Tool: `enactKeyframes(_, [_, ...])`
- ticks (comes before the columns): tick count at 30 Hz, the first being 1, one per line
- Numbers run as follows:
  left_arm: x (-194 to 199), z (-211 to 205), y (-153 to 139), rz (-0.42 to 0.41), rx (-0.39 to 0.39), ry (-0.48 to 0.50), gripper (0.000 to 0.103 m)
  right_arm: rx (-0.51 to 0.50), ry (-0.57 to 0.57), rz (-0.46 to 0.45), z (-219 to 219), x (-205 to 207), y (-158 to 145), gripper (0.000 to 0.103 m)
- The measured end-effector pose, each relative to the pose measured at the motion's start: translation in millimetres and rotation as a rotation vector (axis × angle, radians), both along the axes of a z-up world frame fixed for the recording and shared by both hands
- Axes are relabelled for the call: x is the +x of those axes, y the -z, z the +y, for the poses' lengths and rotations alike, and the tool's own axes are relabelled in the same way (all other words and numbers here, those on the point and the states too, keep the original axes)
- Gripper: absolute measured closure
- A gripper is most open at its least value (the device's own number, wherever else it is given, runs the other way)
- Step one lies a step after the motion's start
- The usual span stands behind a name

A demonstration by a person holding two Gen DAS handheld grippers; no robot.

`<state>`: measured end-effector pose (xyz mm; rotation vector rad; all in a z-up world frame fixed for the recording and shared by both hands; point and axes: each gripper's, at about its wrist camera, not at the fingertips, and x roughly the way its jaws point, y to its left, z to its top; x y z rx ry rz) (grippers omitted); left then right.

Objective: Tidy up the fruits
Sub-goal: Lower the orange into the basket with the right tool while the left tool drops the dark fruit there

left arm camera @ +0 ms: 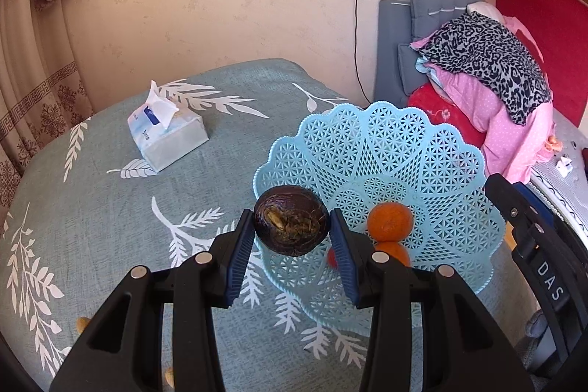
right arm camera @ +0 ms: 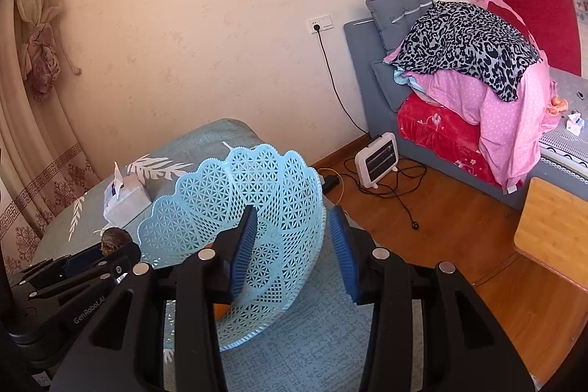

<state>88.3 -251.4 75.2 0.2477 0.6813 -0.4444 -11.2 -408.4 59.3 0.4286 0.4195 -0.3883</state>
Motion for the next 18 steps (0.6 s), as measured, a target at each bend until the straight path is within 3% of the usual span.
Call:
enactKeyframes(2, [1, -3, 0, -0.002, 0.002, 0.002, 0.055, 0.003, 0.001, -0.002, 0, 0, 0, 0.054])
enactKeyframes(3, [1, -3, 0, -0.005, 0.002, 0.0, 0.043, 0.003, 0.007, -0.006, -1, -1, 0, 0.05])
enactKeyframes(5, [0, -1, -3, -0.022, -0.008, -0.005, 0.032, 0.002, 0.013, -0.011, -1, -3, 0, 0.047])
enactKeyframes(7, [-1, 0, -5, -0.027, -0.006, -0.002, 0.031, 0.002, 0.011, -0.008, -1, -2, 1, 0.047])
enactKeyframes(14, [-4, 13, -13, -0.039, 0.006, -0.019, 0.012, 0.005, 0.014, -0.008, 0, -3, 1, 0.043])
enactKeyframes(18, [-6, 27, -19, -0.046, 0.011, -0.046, 0.011, 0.0, 0.017, -0.014, 1, -4, 1, 0.042])
